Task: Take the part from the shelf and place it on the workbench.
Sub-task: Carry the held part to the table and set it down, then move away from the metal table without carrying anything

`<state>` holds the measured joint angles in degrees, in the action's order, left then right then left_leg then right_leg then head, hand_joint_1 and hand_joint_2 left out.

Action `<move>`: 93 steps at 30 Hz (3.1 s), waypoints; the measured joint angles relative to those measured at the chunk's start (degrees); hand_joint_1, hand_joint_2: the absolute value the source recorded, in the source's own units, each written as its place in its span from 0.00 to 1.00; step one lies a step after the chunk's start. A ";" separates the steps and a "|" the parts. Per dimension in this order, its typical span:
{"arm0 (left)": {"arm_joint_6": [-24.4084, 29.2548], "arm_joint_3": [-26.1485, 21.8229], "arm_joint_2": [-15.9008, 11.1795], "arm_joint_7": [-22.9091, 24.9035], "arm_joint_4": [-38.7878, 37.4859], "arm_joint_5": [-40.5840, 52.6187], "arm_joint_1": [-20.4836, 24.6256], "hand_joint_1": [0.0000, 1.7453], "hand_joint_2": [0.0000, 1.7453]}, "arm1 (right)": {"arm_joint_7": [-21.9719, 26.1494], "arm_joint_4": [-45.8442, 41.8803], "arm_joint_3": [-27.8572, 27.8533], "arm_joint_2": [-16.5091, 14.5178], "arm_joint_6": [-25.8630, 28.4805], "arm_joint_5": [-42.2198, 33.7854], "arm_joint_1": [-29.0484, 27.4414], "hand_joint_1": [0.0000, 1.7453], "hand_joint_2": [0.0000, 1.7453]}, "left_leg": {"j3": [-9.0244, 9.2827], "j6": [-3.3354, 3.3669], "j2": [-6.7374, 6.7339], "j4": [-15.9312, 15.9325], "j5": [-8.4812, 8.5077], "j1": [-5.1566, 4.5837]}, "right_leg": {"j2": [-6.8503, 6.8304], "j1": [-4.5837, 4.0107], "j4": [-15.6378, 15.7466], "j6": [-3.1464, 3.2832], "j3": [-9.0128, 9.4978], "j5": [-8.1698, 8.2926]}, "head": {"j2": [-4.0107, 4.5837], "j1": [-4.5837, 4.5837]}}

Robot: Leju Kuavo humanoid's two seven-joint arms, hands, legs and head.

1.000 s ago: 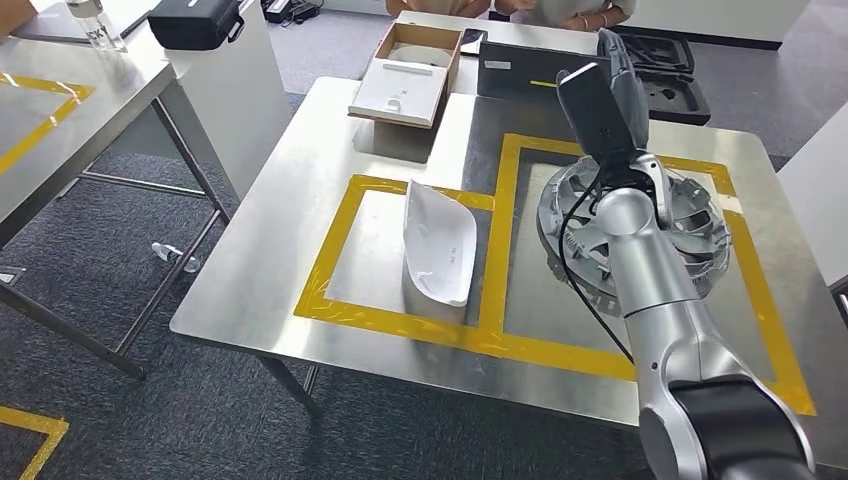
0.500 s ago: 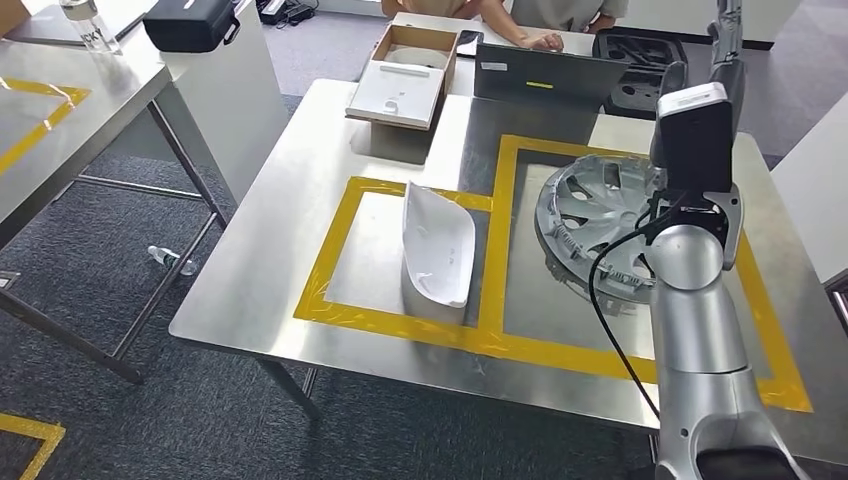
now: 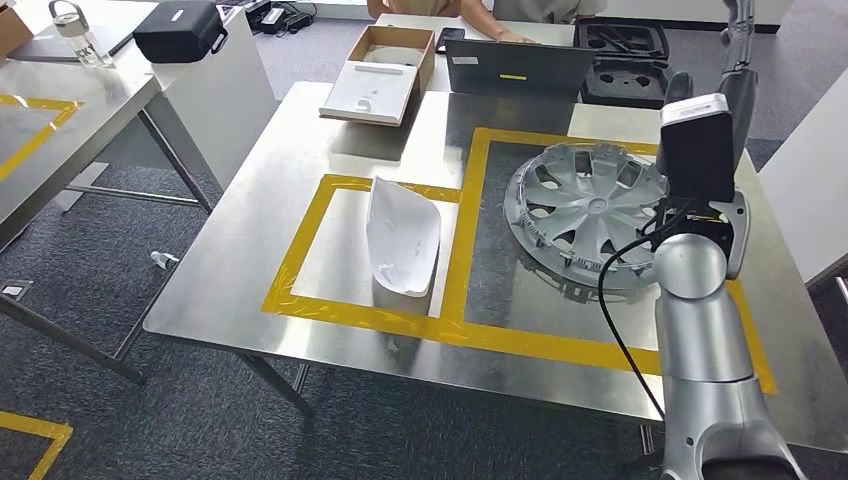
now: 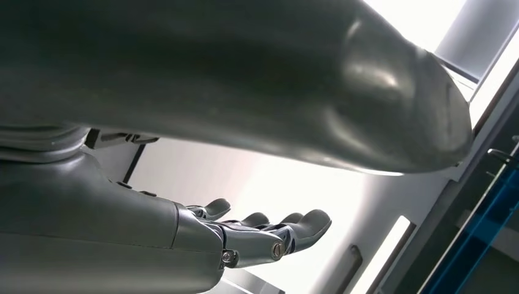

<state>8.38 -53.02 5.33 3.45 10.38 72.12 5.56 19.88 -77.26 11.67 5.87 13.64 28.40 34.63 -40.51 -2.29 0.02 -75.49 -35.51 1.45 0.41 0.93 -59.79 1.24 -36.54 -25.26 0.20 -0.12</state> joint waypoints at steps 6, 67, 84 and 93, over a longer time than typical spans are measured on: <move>-0.12 0.00 -0.14 0.15 0.03 0.26 0.44 0.00 0.00 | -0.36 0.04 0.04 0.34 0.17 0.62 -0.21 0.00 0.00 | 10.58 1.95 0.07 15.70 4.75 -1.43 | -0.06 -0.66 0.01 -0.83 -1.29 1.88 | 0.00 -0.07; -0.44 -0.58 1.18 0.23 0.01 0.06 -0.36 0.00 0.00 | -7.11 37.85 -20.57 14.88 15.46 14.23 -5.21 0.00 0.00 | 11.23 2.08 0.16 15.10 4.82 -1.54 | -0.75 -0.58 1.99 -1.64 -1.91 4.05 | 0.00 -0.89; -0.48 -1.79 1.66 0.36 -0.05 -0.11 -0.72 0.00 0.00 | -20.54 57.95 -30.64 17.63 2.78 14.20 -14.61 0.00 0.00 | 3.16 3.11 -0.06 16.40 13.03 -1.80 | -0.61 -0.96 1.96 -2.15 7.80 -4.87 | 0.00 -1.27; -0.68 -1.88 1.02 -0.05 -0.12 0.87 -1.03 0.00 0.00 | -37.39 64.00 -36.12 4.64 -11.03 7.82 -28.31 0.00 0.00 | 0.17 0.79 0.13 -0.54 1.73 -1.36 | -1.58 -1.00 2.30 0.07 2.37 0.26 | 0.00 -1.19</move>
<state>7.70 -54.90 6.35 3.39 10.26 72.99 4.54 -17.50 -13.27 -24.45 10.51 2.62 36.22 6.32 -40.34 -1.49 0.15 -76.02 -33.78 0.08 -1.17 -0.07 -57.49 1.32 -34.17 -25.01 0.20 -1.31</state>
